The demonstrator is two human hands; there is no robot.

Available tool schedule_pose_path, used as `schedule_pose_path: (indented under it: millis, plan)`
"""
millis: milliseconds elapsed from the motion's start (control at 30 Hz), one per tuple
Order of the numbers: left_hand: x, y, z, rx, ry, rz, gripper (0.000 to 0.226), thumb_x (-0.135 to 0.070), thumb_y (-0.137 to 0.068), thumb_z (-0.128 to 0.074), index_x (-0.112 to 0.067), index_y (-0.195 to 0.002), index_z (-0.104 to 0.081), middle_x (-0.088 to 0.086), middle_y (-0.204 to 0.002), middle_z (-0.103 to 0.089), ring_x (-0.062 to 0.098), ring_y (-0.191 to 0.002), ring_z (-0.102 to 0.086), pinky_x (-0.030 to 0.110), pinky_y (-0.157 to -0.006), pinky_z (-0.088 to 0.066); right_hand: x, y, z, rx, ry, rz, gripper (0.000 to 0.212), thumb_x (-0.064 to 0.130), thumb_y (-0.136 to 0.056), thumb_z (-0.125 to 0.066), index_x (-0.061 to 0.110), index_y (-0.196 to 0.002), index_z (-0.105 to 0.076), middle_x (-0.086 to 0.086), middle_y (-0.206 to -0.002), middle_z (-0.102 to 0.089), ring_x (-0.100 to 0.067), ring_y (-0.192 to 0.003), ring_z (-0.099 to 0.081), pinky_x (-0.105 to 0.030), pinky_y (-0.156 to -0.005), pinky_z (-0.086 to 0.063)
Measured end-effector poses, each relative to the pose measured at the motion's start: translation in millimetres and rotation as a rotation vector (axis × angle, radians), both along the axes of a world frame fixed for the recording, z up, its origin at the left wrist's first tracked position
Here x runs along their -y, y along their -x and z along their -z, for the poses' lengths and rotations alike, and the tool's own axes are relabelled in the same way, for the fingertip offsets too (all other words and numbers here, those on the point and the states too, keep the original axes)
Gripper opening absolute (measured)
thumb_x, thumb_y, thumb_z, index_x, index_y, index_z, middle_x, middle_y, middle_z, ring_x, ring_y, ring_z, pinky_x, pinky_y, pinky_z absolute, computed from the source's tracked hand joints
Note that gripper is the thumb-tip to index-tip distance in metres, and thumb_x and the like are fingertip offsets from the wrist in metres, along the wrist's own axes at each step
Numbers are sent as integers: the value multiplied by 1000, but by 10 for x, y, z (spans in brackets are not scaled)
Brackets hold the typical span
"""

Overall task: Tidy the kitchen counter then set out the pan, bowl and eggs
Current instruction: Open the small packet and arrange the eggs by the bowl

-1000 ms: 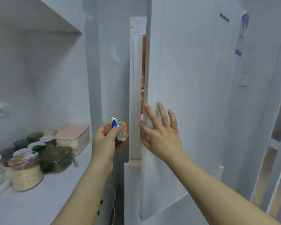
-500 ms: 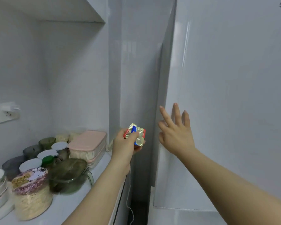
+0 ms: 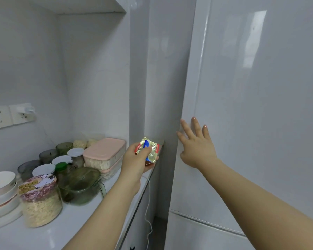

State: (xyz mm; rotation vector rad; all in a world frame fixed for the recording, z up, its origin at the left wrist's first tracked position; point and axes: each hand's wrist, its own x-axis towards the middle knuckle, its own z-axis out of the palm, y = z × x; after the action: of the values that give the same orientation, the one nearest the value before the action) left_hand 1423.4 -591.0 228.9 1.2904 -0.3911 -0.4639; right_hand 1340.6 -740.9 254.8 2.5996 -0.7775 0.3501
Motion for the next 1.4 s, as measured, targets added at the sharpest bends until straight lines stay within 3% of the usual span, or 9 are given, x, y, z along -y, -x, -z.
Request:
schedule_pose_path:
  millis: [133, 267, 533, 633, 767, 867, 1000, 1167, 1400]
  plan:
    - [-139, 191, -3, 11, 26, -50, 19, -12, -94, -51, -18, -113, -49, 10, -111, -61, 21, -87, -66, 29, -74, -54, -162, 111, 4, 343, -222, -151, 53, 26, -93, -42, 21, -145, -30, -5, -160, -1, -26, -147, 1, -40, -118, -2]
    - [-436, 376, 85, 1, 31, -153, 24, -16, -94, -52, -14, -118, -50, 8, -104, -65, 16, -78, -67, 27, -72, -54, -596, 214, 179, 650, -593, -360, 39, 26, -93, -49, 20, -132, -51, 0, -147, -38, -21, -135, -34, -37, -113, -25]
    - [-1608, 789, 368, -25, 24, -515, 19, -16, -93, -53, -12, -111, -57, 7, -102, -67, 16, -87, -62, 24, -72, -51, -1990, 256, 550, 607, -1344, -748, 22, 23, -92, -53, 21, -111, -65, 13, -101, -60, -6, -102, -53, -16, -83, -40]
    - [-2137, 969, 413, -28, 24, -661, 18, -15, -92, -56, -8, -108, -59, 8, -98, -68, 17, -87, -63, 26, -78, -51, -2525, 261, 636, 508, -1439, -850, 18, 20, -89, -58, 21, -106, -66, 8, -104, -65, -9, -101, -56, -18, -84, -43]
    - [-2993, 1415, 431, -31, 29, -890, 16, -15, -90, -58, -7, -104, -60, 9, -98, -68, 18, -86, -64, 26, -77, -52, -3392, 426, 659, 329, -1502, -1038, 16, 16, -88, -61, 31, -83, -60, 18, -85, -61, -6, -87, -56, -7, -71, -41]
    - [-3661, 1807, 474, -36, 8, -1032, 13, -16, -89, -60, -10, -101, -61, 9, -96, -70, 21, -88, -66, 32, -80, -54, -4084, 667, 664, 212, -1570, -1137, 12, 15, -87, -62, 27, -88, -60, 17, -83, -61, 0, -78, -57, -7, -66, -45]
    - [-4578, 2497, 511, -48, 50, -1233, 17, -13, -90, -58, -7, -106, -60, 10, -99, -70, 18, -88, -66, 25, -73, -51, -5092, 1135, 734, -37, -1600, -1290, 9, 16, -87, -63, 25, -89, -60, 12, -82, -61, 1, -74, -57, -7, -59, -45]
    - [-5610, 3508, 548, -53, 80, -1407, 16, -13, -91, -57, -5, -105, -59, 13, -100, -70, 19, -86, -66, 28, -77, -53, -6330, 1898, 798, -325, -1777, -1294, 14, 14, -86, -64, 26, -80, -59, 2, -85, -65, -10, -79, -61, -15, -65, -45]
    - [-7005, 4857, 711, -124, 150, -1657, 16, -15, -93, -53, -3, -100, -60, 9, -85, -70, 17, -76, -66, 27, -73, -52, -7938, 3071, 1023, -752, -1981, -1165, 4, 12, -91, -58, 14, -94, -60, -5, -91, -66, -10, -75, -61, -21, -70, -52]
